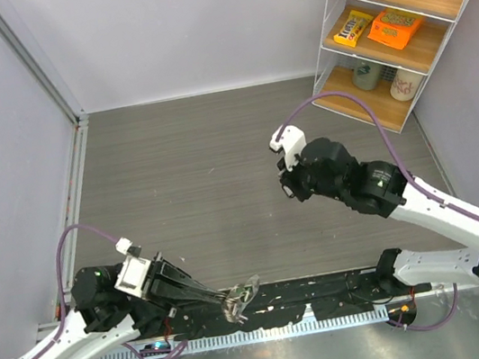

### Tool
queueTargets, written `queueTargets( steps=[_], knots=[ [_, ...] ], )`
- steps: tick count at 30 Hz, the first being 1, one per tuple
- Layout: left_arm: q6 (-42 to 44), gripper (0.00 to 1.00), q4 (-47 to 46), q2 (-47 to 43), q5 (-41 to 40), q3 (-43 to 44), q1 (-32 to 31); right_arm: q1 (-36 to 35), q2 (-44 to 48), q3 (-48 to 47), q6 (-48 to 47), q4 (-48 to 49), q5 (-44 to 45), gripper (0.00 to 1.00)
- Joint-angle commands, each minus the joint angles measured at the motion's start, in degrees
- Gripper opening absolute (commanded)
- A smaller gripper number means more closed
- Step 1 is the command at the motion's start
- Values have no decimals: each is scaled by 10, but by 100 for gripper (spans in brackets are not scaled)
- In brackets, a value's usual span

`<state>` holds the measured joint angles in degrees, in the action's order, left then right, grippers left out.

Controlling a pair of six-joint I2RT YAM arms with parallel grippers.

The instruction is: Put the keys on the keyring

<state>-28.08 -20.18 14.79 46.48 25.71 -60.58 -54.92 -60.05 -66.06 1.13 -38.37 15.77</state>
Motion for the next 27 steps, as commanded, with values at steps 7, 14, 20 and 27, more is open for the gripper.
queueTargets(
  steps=[7, 14, 20, 27],
  knots=[
    [13, 0, -19, 27, -13, 14, -1, -5, -8, 87, 110, 89, 112, 6],
    [17, 0, -5, 29, -18, 14, 0, 24, -98, 190, 179, 160, -38, 5],
    [28, 0, 15, 22, -25, 13, 0, 23, -154, 250, 203, 204, -89, 5],
    [36, 0, 23, 13, -38, 3, 1, 23, -114, 287, 218, 233, -81, 49]
  ],
)
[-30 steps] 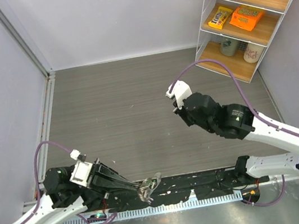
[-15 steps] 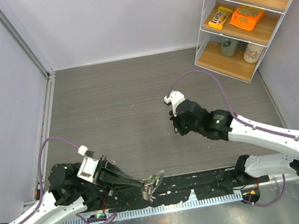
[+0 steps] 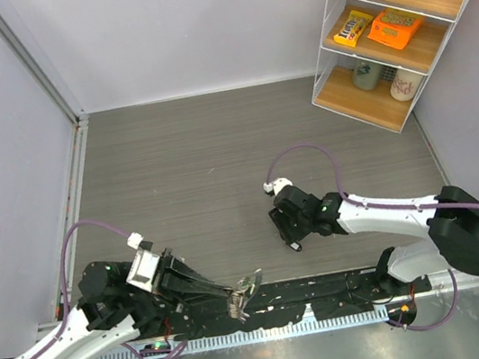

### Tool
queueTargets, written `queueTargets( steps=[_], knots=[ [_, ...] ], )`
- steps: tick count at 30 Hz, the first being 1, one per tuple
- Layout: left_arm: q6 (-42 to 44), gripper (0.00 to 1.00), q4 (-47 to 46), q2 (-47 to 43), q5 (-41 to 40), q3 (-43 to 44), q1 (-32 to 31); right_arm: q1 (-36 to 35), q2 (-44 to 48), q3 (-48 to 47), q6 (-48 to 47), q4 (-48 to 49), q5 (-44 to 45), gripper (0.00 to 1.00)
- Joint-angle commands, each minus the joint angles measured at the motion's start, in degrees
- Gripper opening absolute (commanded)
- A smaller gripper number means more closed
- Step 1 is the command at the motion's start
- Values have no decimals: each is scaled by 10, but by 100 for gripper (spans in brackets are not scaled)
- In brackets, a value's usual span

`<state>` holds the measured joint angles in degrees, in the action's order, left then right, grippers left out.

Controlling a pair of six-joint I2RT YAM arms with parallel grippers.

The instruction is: Put the keys on the keyring

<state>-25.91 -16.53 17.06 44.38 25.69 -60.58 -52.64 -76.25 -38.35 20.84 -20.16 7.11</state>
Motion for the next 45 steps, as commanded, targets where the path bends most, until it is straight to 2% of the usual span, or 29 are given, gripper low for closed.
queueTargets(
  steps=[1, 5, 12, 24, 31, 45],
  knots=[
    [14, 0, -14, -10, -17, 2, 0, 0, 54, 12, 21, 52, 11, 50],
    [15, 0, -15, -8, -18, 0, 1, 0, 70, 5, 16, 38, 27, 49],
    [16, 0, -12, -18, -21, -4, 0, -6, 47, 9, 17, 29, 4, 43],
    [20, 0, -12, -19, -18, -7, 0, -20, 65, 24, 82, 7, 11, 39],
    [21, 0, -11, -28, -13, -11, -1, -22, 57, 38, 120, 19, 20, 38],
    [35, 0, 24, -62, -18, -11, 0, -22, 25, 28, 143, 40, 37, 31]
  ],
)
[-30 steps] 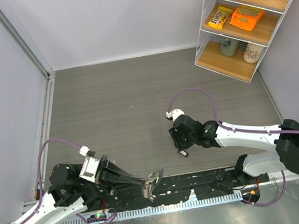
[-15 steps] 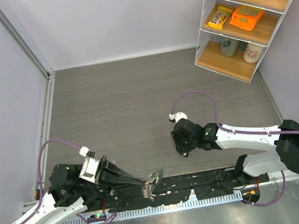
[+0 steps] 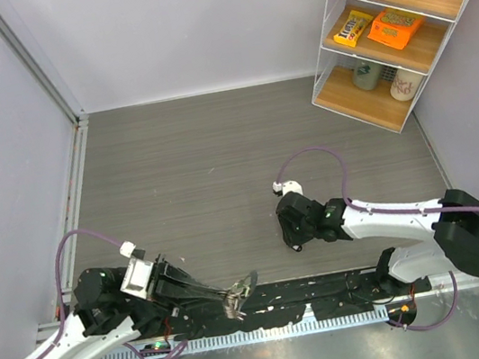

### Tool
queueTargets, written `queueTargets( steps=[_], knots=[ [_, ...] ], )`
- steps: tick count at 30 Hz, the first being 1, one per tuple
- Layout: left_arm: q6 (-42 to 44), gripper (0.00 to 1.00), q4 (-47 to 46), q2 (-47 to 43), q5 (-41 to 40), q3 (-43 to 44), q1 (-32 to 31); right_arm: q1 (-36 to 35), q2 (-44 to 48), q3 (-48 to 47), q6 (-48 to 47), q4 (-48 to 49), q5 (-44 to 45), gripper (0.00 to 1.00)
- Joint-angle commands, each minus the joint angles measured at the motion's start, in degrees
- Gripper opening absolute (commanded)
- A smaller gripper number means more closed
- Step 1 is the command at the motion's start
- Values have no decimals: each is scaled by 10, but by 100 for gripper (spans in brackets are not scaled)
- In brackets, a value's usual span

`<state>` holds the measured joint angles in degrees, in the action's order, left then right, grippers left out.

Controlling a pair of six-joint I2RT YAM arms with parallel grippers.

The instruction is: Put the keys on the keyring

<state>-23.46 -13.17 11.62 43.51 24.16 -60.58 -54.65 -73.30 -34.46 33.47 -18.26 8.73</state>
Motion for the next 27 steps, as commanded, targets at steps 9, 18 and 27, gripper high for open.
queueTargets(
  steps=[9, 18, 27],
  knots=[
    [12, 0, -9, -8, -11, 4, 0, -2, -18, -25, 15, 26, 26, 26],
    [13, 0, -5, -9, -12, 4, 0, -3, -17, -32, 17, 23, 42, 16],
    [15, 0, -9, -5, -12, 4, 1, -2, 1, -33, -2, -7, 81, 5]
  ],
)
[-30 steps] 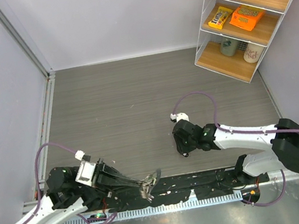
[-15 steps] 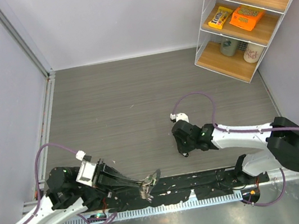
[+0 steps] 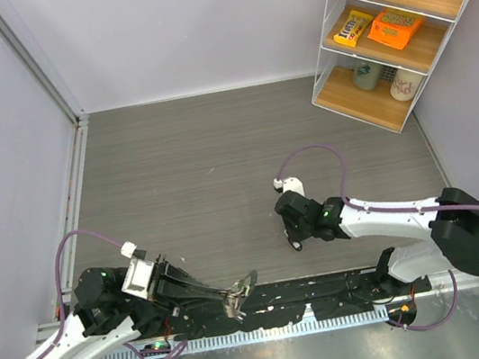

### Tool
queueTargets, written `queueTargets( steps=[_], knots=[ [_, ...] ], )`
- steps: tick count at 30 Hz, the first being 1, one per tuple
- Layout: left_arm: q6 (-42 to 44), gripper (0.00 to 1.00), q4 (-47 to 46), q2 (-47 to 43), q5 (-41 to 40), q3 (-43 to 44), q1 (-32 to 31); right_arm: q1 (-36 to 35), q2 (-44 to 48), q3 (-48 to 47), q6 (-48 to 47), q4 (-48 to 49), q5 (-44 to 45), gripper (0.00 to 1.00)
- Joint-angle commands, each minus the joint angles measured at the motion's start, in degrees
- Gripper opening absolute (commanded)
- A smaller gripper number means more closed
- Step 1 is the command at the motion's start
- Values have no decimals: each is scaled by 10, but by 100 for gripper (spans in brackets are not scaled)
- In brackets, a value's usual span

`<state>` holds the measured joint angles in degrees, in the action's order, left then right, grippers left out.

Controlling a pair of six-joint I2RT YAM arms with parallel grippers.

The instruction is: Put the keys on the keyring

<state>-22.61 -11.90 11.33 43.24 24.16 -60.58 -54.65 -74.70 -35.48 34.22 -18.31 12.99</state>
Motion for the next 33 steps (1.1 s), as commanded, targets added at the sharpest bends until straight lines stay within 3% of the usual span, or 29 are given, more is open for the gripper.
queueTargets(
  steps=[1, 5, 9, 12, 20, 24, 33],
  knots=[
    [6, 0, -22, -2, -10, 4, 0, -2, 13, -25, -14, -9, 41, 5],
    [5, 0, -21, -3, -10, 6, 0, -4, 26, -36, -38, -17, 44, 5],
    [5, 0, -18, -2, -11, 10, 0, -14, 107, -53, -78, 10, -52, 5],
    [5, 0, -19, -1, -11, 11, 1, -14, 164, -109, -120, -84, 36, 5],
    [5, 0, -30, 11, -3, 15, 0, -14, 245, -190, -216, -143, -46, 5],
    [2, 0, -35, 23, 25, 25, 0, -14, 261, -241, -278, -173, -121, 5],
    [-8, 0, -74, 68, 93, 44, 0, -16, 244, -385, -411, -252, -399, 5]
  ],
)
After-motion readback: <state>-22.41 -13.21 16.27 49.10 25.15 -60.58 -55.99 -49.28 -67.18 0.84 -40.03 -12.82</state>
